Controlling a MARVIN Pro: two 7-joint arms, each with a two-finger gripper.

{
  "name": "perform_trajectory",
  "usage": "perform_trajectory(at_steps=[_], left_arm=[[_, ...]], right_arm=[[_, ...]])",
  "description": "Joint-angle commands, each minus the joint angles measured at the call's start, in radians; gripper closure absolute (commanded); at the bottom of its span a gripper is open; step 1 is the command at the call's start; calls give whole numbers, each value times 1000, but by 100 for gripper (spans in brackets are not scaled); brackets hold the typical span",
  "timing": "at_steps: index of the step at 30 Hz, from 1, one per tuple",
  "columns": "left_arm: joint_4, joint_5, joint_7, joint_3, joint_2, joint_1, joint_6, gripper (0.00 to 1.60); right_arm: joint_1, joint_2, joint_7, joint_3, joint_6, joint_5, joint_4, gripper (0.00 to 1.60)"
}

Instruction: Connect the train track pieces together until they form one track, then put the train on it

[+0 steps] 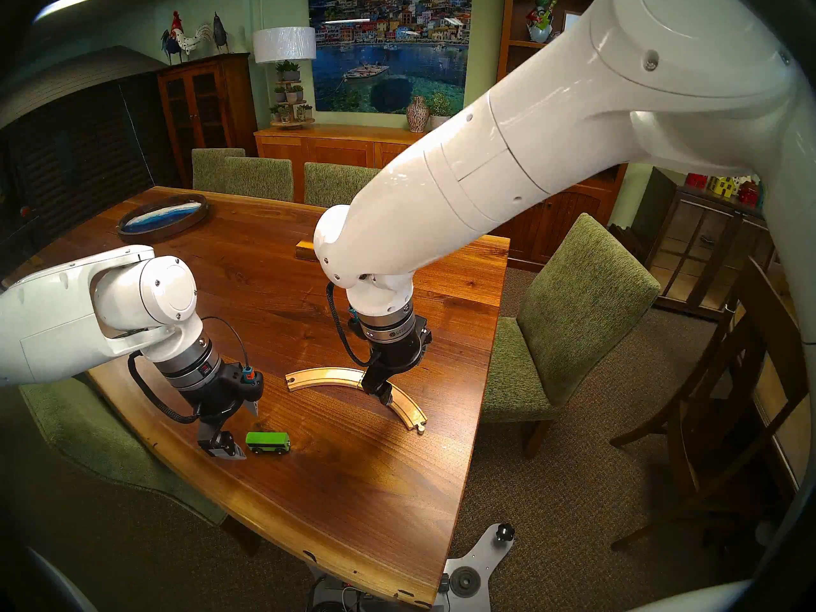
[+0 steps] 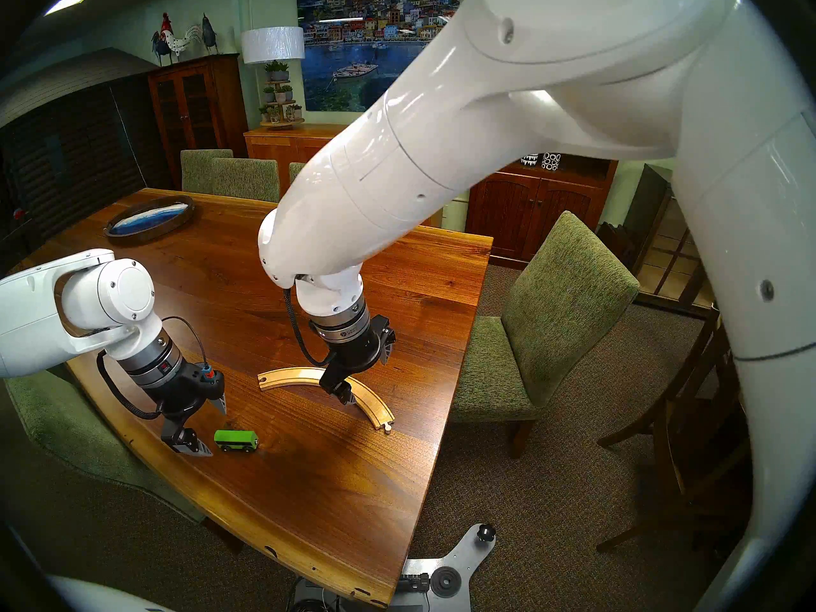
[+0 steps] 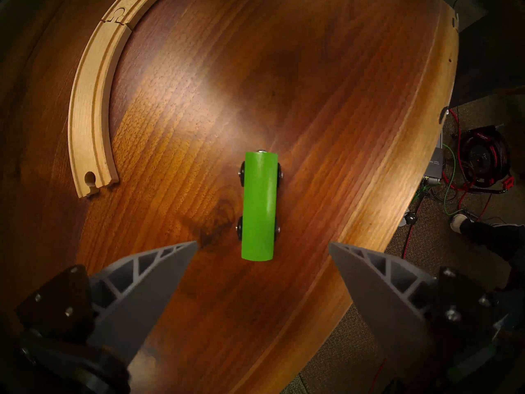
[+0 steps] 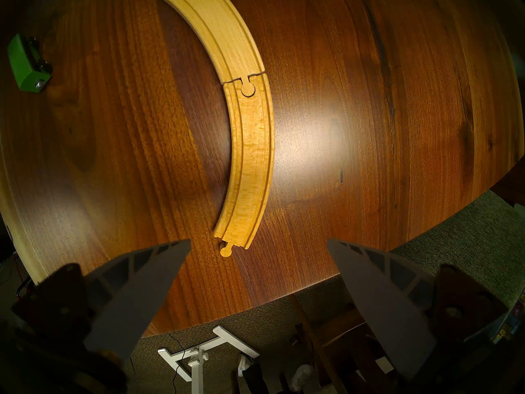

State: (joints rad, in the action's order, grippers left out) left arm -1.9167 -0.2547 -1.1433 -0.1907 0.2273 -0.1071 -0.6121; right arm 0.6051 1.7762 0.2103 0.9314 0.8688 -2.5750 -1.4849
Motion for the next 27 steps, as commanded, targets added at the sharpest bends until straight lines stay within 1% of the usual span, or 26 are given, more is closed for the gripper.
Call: perform_trajectory(at_steps=[1, 13, 14, 15, 16, 17, 18, 19, 20, 21, 23, 27], left_arm=[[14, -5, 19, 7, 50, 0, -16, 0], [57, -8, 50, -17, 99, -27, -31, 0], [62, -9, 53, -19, 104, -29, -32, 4], [70, -11, 56, -21, 109, -32, -34, 10], [76, -12, 59, -22, 113, -34, -33, 26], [78, -14, 63, -23, 116, -36, -40, 36], [81, -16, 66, -23, 117, -37, -41, 53], [84, -18, 69, -24, 120, -39, -42, 66], [86, -19, 71, -24, 121, -39, -43, 88], [87, -22, 76, -24, 122, -41, -44, 98], [82, -25, 82, -22, 117, -40, -48, 160], [63, -37, 89, -10, 98, -29, -53, 160]], right_arm=[[26, -14, 1, -4, 0, 2, 8, 0], [26, -14, 2, -4, 0, 2, 8, 0], [26, -15, 2, -4, 0, 2, 8, 0], [26, -15, 2, -4, 0, 2, 8, 0], [26, -15, 2, -4, 0, 2, 8, 0], [26, -15, 2, -4, 0, 2, 8, 0], [26, -15, 2, -4, 0, 2, 8, 0], [26, -15, 2, -4, 0, 2, 8, 0], [26, -15, 2, -4, 0, 2, 8, 0], [26, -15, 2, -4, 0, 2, 8, 0], [26, -15, 2, -4, 0, 2, 8, 0], [26, -15, 2, -4, 0, 2, 8, 0]])
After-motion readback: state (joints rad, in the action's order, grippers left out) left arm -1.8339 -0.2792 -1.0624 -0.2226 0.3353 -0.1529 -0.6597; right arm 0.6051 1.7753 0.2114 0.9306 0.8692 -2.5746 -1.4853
